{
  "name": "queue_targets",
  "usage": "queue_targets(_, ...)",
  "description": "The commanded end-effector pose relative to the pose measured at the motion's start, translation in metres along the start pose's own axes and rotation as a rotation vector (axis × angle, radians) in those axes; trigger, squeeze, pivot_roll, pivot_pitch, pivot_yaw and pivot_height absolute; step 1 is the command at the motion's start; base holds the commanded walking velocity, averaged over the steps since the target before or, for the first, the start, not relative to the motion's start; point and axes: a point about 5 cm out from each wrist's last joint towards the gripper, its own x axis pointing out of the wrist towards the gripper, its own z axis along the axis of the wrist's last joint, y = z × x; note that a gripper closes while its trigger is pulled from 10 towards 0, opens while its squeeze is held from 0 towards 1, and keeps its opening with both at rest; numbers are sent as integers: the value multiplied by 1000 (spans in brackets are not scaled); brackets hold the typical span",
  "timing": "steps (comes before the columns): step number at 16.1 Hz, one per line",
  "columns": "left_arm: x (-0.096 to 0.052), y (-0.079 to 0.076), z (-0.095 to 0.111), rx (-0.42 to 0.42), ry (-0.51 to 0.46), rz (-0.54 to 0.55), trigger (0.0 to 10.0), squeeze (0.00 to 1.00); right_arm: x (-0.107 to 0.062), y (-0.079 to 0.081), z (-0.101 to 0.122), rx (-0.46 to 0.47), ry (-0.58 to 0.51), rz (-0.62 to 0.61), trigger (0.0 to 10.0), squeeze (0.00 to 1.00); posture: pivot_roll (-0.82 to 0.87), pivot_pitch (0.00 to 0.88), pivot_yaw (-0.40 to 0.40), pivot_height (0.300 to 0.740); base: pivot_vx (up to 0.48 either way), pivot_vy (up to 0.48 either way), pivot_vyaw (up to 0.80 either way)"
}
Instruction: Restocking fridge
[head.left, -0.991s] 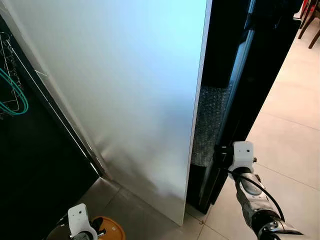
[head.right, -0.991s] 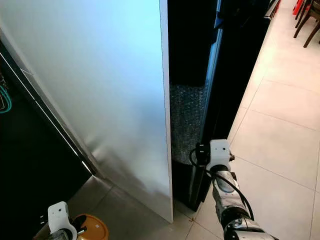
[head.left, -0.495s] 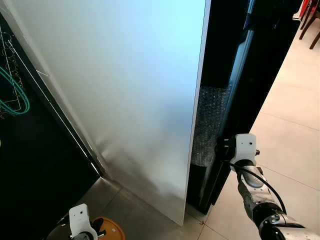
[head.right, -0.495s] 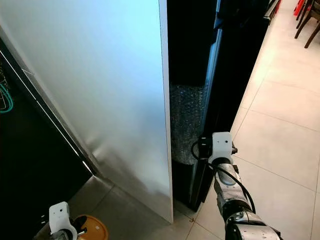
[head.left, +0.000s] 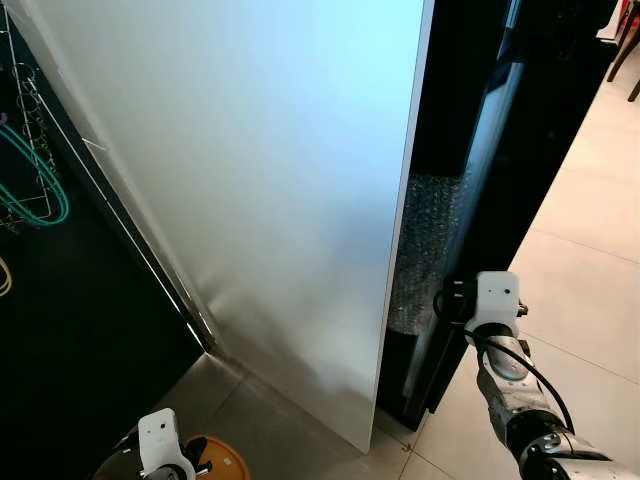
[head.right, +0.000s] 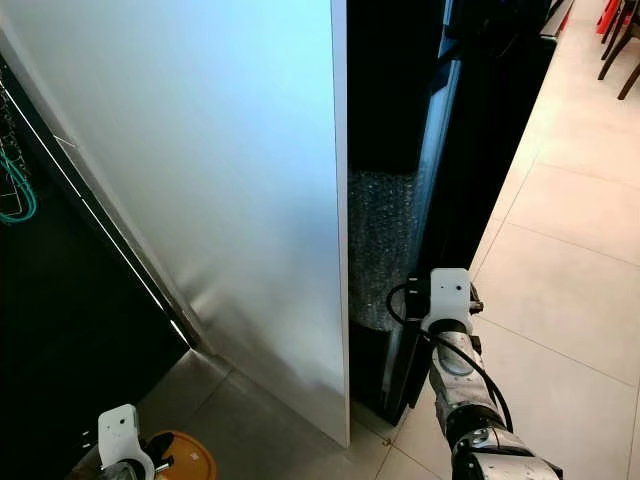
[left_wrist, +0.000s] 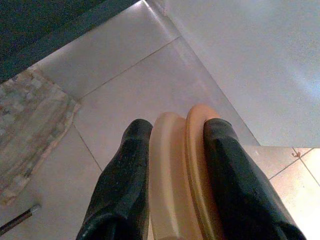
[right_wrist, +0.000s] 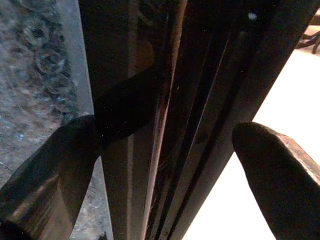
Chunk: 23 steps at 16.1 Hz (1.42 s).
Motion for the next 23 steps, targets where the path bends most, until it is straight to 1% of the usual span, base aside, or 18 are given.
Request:
queue_targets(1, -2, 4, -7, 11, 31, 11, 10000, 0, -5, -19, -13, -3, 64, -93, 10000, 0, 5, 0, 66, 740, 0, 0, 0)
queue_targets(4, -2, 3, -8, 13, 34, 9, 10000, 0, -6, -27, -15, -17, 71, -161, 10000, 0, 5, 0, 66, 740, 0, 0, 0)
queue_targets(6, -2, 3, -8, 13, 36, 8, 10000, 0, -8, -34, -17, -34, 94, -208, 10000, 0, 3, 0, 67, 740, 0, 0, 0)
queue_targets(9, -2, 2, -8, 12, 36, 7, 10000, 0, -10, -46, -19, -60, 99, -283, 10000, 0, 4, 0, 65, 740, 0, 0, 0)
queue_targets(10, -2, 2, -8, 11, 35, 7, 10000, 0, -12, -55, -20, -71, 105, -348, 10000, 0, 3, 0, 65, 740, 0, 0, 0)
queue_targets(15, -2, 4, -9, 12, 39, 10, 10000, 0, -22, -88, -26, -88, 144, -504, 10000, 0, 2, 0, 65, 740, 0, 0, 0)
queue_targets(16, -2, 4, -10, 14, 40, 10, 10000, 0, -27, -98, -30, -72, 160, -563, 10000, 0, -1, 0, 65, 740, 0, 0, 0)
queue_targets(17, -2, 4, -10, 14, 41, 10, 10000, 0, -28, -100, -31, -68, 165, -577, 10000, 0, -1, 0, 65, 740, 0, 0, 0)
queue_targets(18, -2, 4, -10, 15, 42, 8, 10000, 0, -33, -103, -38, -39, 192, -608, 10000, 0, -5, 0, 67, 740, 0, 0, 0)
queue_targets(19, -2, 3, -10, 17, 42, 6, 10000, 0, -38, -101, -46, -16, 221, -613, 10000, 0, -3, 0, 66, 740, 0, 0, 0)
queue_targets(20, -2, 3, -10, 17, 42, 6, 10000, 0, -39, -98, -49, -12, 230, -606, 10000, 0, -4, 0, 67, 740, 0, 0, 0)
queue_targets(22, -2, 3, -10, 17, 39, 5, 10000, 0, -42, -85, -59, -14, 265, -569, 10000, 0, -3, 0, 67, 740, 0, 0, 0)
queue_targets(23, -2, 3, -9, 18, 38, 5, 10000, 0, -44, -79, -64, 8, 293, -555, 10000, 0, -3, 0, 67, 740, 0, 0, 0)
